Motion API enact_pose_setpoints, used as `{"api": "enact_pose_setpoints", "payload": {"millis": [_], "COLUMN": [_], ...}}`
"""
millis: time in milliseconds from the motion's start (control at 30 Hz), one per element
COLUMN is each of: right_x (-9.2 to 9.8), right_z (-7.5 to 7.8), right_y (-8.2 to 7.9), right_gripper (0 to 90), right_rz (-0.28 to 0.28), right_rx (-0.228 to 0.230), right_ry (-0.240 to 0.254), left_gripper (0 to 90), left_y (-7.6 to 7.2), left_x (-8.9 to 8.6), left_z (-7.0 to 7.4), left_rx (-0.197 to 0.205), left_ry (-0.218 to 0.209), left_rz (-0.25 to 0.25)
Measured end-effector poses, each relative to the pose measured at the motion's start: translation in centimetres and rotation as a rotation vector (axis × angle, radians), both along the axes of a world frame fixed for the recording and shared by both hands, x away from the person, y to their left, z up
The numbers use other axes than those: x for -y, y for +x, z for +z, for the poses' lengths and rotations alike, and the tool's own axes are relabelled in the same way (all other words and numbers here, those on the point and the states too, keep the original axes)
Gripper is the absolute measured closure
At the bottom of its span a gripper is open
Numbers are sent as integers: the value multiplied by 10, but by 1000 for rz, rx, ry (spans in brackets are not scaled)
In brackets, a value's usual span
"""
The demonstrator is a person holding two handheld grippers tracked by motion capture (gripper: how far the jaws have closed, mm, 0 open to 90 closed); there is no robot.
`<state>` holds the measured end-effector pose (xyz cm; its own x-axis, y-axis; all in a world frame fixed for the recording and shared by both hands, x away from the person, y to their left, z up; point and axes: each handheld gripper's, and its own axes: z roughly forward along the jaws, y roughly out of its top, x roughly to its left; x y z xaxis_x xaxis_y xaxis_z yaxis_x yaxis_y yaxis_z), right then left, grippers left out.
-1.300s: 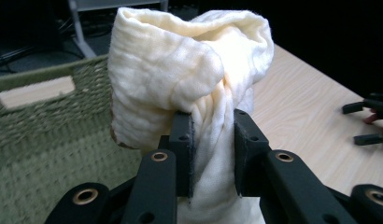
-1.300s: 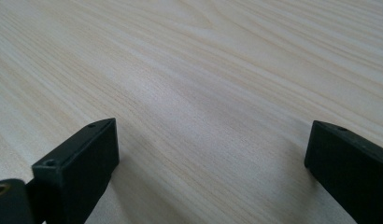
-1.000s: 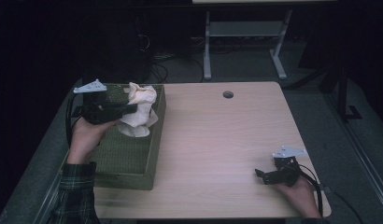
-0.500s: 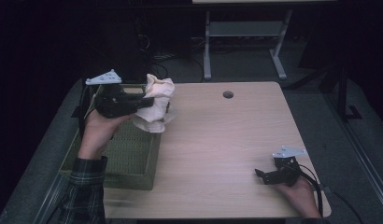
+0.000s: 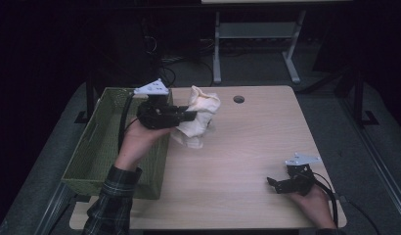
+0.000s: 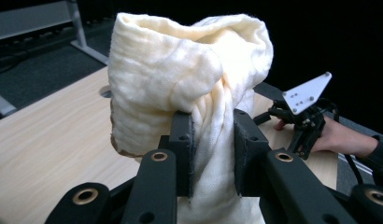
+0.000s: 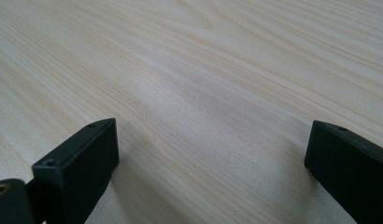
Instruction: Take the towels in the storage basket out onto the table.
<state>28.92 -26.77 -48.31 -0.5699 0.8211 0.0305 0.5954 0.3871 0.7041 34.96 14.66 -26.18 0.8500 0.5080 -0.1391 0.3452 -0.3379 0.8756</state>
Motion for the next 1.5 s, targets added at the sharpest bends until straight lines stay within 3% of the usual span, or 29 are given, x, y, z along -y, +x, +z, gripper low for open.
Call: {"api": "enact_pose_setpoints", "payload": {"millis": [200, 267, 367, 533, 800, 1400, 1467, 1500], "right_x": [0, 0, 0, 0, 0, -1, -1, -1], "right_z": [0, 0, 0, 0, 0, 0, 0, 0], "right_y": [0, 0, 0, 0, 0, 1, 1, 1], "right_gripper": [26, 26, 26, 26, 26, 26, 26, 26], "right_rz": [1, 1, 1, 0, -1, 5, 4, 4], "right_rx": [1, 1, 2, 1, 1, -1, -2, -2], "right_ry": [-1, -1, -1, -1, 0, 3, 4, 4], "left_gripper": [724, 724, 724, 723, 722, 682, 646, 646], "left_y": [-3, -6, -7, -9, -12, -15, -15, -14], "left_x": [26, 40, 48, 66, 83, 110, 111, 112], "left_z": [-15, -27, -35, -61, -90, -177, -181, -183], "left_rx": [-15, -22, -25, -39, -61, -101, -105, -108], "left_ry": [10, 18, 21, 37, 57, 211, 207, 226], "left_rz": [-24, -29, -34, -25, -27, -68, -67, -84]}}
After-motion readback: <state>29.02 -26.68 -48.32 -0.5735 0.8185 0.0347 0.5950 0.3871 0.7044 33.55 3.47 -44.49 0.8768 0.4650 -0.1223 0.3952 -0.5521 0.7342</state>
